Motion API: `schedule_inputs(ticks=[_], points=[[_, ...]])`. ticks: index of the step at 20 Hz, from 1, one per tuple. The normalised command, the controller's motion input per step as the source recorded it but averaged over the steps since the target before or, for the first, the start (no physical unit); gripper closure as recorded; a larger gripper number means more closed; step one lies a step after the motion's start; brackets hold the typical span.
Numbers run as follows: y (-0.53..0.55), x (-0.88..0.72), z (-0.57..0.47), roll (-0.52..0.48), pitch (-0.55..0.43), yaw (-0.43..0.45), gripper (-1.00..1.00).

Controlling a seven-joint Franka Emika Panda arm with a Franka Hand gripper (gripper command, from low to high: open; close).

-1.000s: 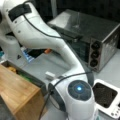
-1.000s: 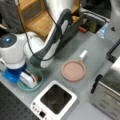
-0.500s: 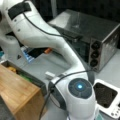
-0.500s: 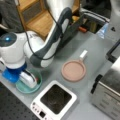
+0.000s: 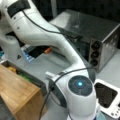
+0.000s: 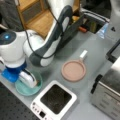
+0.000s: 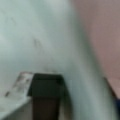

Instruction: Pick up the pan. Place the pan on the table. Pick up the bowl. Place the bowl on the stove.

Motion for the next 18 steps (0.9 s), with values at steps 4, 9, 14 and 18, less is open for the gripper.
schedule_inputs(ticks=[4, 9, 14, 18], points=[[0.05, -0.02, 0.11, 0.474, -0.044, -0.026, 1.0], [0.01, 0.0, 0.11, 0.467, -0.038, -0.008, 1.0], [-0.04, -0.01, 0.14, 0.384, -0.013, -0.005, 1.0], [-0.05, 0.01, 0.11, 0.332, -0.027, 0.01, 1.0]])
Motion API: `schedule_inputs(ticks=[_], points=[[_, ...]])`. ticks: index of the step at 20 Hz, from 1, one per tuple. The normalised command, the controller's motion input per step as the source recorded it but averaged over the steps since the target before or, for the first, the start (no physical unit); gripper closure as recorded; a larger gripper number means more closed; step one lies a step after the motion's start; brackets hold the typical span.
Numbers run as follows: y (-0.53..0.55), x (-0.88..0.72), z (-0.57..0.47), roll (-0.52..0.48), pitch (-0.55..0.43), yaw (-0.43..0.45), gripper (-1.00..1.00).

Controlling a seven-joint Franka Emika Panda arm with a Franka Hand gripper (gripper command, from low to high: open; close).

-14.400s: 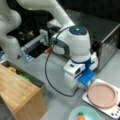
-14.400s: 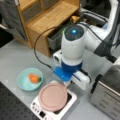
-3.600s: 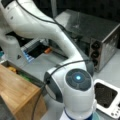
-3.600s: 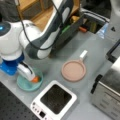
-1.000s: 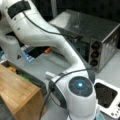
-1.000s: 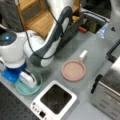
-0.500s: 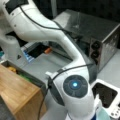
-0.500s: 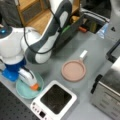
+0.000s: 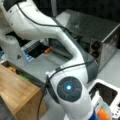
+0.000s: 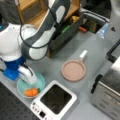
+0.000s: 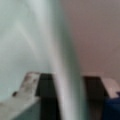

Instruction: Pick up the pan. Place the pan on the table. Pick up the bowl. Place the bowl on the stove.

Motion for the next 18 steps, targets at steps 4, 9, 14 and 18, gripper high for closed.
schedule_inputs(ticks=[4, 9, 14, 18], points=[[0.01, -0.01, 0.09, 0.327, -0.032, 0.007, 1.0], [0.09, -0.06, 0.1, 0.311, -0.048, -0.007, 1.0], [0.23, -0.11, 0.06, 0.276, -0.07, -0.093, 1.0], [0.41, -0.18, -0.03, 0.233, -0.092, -0.165, 1.0]])
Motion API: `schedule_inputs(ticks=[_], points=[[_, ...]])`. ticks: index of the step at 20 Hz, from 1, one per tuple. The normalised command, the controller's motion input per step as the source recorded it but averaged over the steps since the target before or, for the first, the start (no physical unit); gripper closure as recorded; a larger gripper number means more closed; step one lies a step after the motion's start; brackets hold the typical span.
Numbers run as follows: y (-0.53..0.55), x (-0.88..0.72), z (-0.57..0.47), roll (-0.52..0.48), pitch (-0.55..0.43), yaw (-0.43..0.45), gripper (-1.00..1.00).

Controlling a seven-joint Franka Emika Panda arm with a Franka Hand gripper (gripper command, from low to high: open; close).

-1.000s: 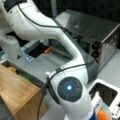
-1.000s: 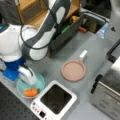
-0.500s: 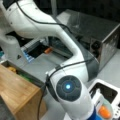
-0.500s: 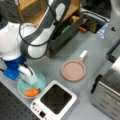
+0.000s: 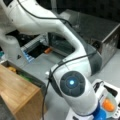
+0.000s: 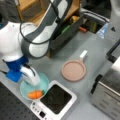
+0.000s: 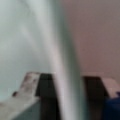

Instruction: Pick up the pan. Place the pan on the table. Pick up the bowl. Place the bowl on the stove.

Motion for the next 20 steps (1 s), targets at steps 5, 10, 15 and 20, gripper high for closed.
schedule_inputs(ticks=[5, 10, 15, 20], points=[[0.39, -0.25, -0.1, 0.179, -0.118, -0.199, 1.0], [0.21, -0.27, -0.1, 0.134, -0.163, -0.237, 1.0], [0.14, -0.28, -0.1, 0.117, -0.202, -0.268, 1.0], [0.19, -0.31, -0.11, 0.111, -0.227, -0.289, 1.0]])
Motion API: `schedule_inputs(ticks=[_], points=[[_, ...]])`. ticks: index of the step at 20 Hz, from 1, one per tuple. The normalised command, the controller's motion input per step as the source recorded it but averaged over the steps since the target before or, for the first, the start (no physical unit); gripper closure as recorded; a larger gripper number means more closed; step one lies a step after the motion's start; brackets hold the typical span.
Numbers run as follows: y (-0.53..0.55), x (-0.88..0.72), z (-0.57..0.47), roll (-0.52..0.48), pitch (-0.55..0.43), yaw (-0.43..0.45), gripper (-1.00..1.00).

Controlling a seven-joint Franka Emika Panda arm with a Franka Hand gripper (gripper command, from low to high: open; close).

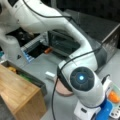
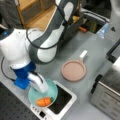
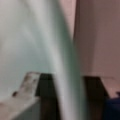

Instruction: Pick up the pan. Place the pan on the table. Pick up the bowl. Place the bowl on the stove.

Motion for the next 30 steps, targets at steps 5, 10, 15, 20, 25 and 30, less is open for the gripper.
schedule_inputs(ticks=[5, 10, 15, 20, 25, 30], points=[[0.18, -0.31, -0.1, 0.088, -0.226, -0.27, 1.0], [0.16, -0.31, -0.08, 0.071, -0.228, -0.257, 1.0], [0.16, -0.3, -0.08, 0.067, -0.229, -0.253, 1.0], [0.17, -0.31, -0.07, -0.202, -0.236, -0.223, 1.0], [0.31, -0.36, -0.08, -0.346, -0.236, -0.185, 1.0], [0.43, -0.39, -0.09, -0.291, -0.224, -0.151, 1.0]])
